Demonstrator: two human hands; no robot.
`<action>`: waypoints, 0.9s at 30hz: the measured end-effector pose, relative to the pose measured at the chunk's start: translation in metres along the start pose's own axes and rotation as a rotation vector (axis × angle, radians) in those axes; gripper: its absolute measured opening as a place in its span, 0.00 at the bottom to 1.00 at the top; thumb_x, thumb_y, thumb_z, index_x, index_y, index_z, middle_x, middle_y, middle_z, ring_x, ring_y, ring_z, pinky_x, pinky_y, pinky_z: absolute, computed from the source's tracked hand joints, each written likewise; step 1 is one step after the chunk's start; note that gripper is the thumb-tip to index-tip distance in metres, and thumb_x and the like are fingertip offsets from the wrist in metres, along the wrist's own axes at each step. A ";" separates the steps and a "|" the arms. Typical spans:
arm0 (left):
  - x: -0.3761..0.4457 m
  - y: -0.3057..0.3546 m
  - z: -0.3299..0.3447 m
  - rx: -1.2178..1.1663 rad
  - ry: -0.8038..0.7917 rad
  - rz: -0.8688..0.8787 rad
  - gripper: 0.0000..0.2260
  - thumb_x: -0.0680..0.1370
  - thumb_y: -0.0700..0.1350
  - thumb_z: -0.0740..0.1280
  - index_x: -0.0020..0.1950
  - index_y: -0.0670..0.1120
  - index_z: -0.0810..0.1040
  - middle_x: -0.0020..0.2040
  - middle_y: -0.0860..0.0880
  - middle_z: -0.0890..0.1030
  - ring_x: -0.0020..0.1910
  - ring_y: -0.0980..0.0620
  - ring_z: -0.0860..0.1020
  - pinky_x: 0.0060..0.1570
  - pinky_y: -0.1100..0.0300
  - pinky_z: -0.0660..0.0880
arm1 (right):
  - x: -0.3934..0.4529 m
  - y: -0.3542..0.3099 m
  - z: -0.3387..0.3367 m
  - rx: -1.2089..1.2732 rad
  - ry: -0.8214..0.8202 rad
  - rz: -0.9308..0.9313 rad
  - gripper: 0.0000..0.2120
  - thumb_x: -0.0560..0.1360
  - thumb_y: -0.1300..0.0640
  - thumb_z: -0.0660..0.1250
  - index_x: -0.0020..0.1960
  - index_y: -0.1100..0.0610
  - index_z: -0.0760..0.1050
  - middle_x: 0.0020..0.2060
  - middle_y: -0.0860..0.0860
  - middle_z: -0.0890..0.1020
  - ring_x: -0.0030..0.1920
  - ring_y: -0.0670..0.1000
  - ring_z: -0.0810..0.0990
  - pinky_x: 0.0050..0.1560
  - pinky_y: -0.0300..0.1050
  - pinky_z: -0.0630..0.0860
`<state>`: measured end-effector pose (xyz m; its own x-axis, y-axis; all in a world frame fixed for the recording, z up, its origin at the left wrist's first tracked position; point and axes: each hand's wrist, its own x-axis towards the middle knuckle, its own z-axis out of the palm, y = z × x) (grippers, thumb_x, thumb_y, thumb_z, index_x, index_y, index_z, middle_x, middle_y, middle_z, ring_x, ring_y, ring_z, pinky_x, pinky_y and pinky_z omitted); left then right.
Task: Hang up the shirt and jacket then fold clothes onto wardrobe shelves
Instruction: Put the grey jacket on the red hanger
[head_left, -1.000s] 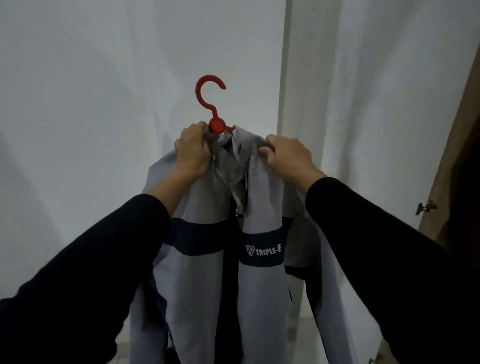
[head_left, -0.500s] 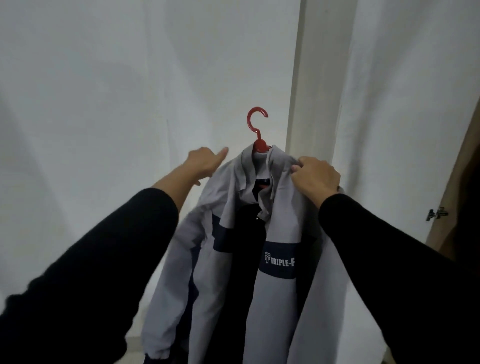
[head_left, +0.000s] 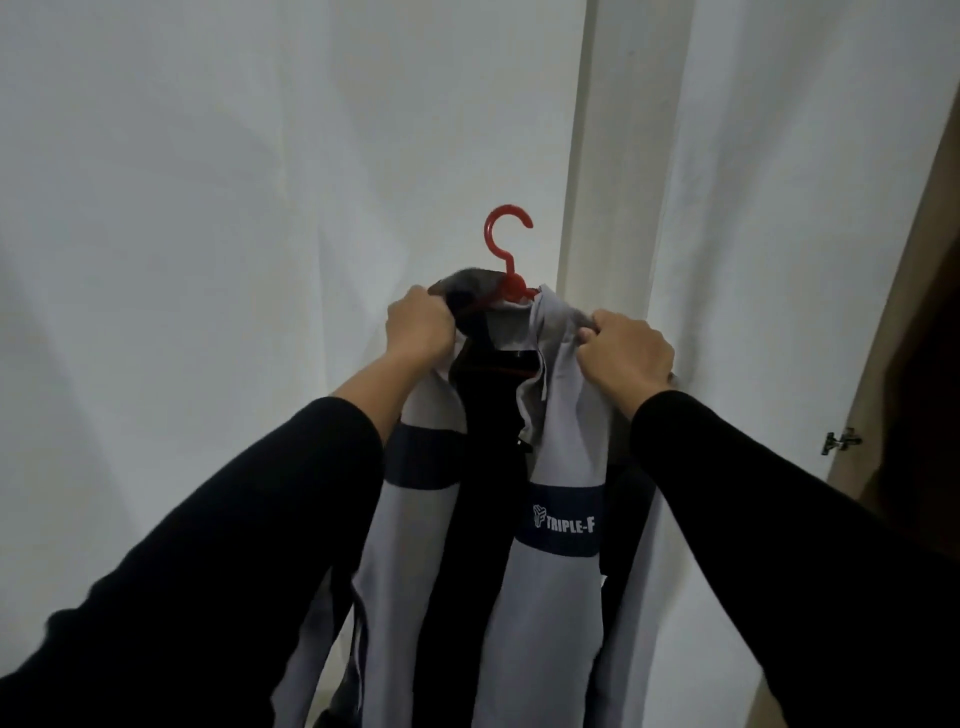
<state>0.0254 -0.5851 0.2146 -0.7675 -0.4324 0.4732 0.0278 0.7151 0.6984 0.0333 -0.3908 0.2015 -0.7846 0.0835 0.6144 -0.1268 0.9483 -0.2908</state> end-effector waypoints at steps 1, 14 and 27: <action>-0.001 0.009 -0.002 -0.040 0.015 0.033 0.14 0.80 0.40 0.51 0.58 0.36 0.72 0.57 0.37 0.77 0.51 0.41 0.74 0.44 0.56 0.66 | -0.003 -0.002 0.001 -0.015 -0.006 0.002 0.12 0.81 0.51 0.56 0.54 0.55 0.75 0.45 0.54 0.78 0.40 0.52 0.70 0.42 0.42 0.64; 0.008 -0.009 -0.009 0.121 0.137 0.421 0.25 0.79 0.64 0.48 0.65 0.50 0.70 0.66 0.47 0.70 0.65 0.47 0.68 0.63 0.45 0.63 | 0.017 0.022 -0.033 0.328 -0.127 -0.114 0.19 0.80 0.46 0.57 0.32 0.53 0.67 0.31 0.49 0.72 0.33 0.49 0.69 0.32 0.41 0.62; 0.007 -0.002 -0.013 0.224 0.159 0.764 0.17 0.81 0.56 0.53 0.56 0.46 0.74 0.51 0.46 0.79 0.50 0.46 0.76 0.55 0.51 0.68 | 0.014 0.015 -0.026 0.423 -0.113 -0.217 0.19 0.80 0.54 0.60 0.30 0.51 0.63 0.28 0.48 0.70 0.30 0.46 0.67 0.32 0.40 0.64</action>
<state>0.0283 -0.5965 0.2232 -0.4879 0.1587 0.8583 0.3651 0.9303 0.0356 0.0364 -0.3678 0.2245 -0.7710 -0.1582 0.6169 -0.5116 0.7307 -0.4521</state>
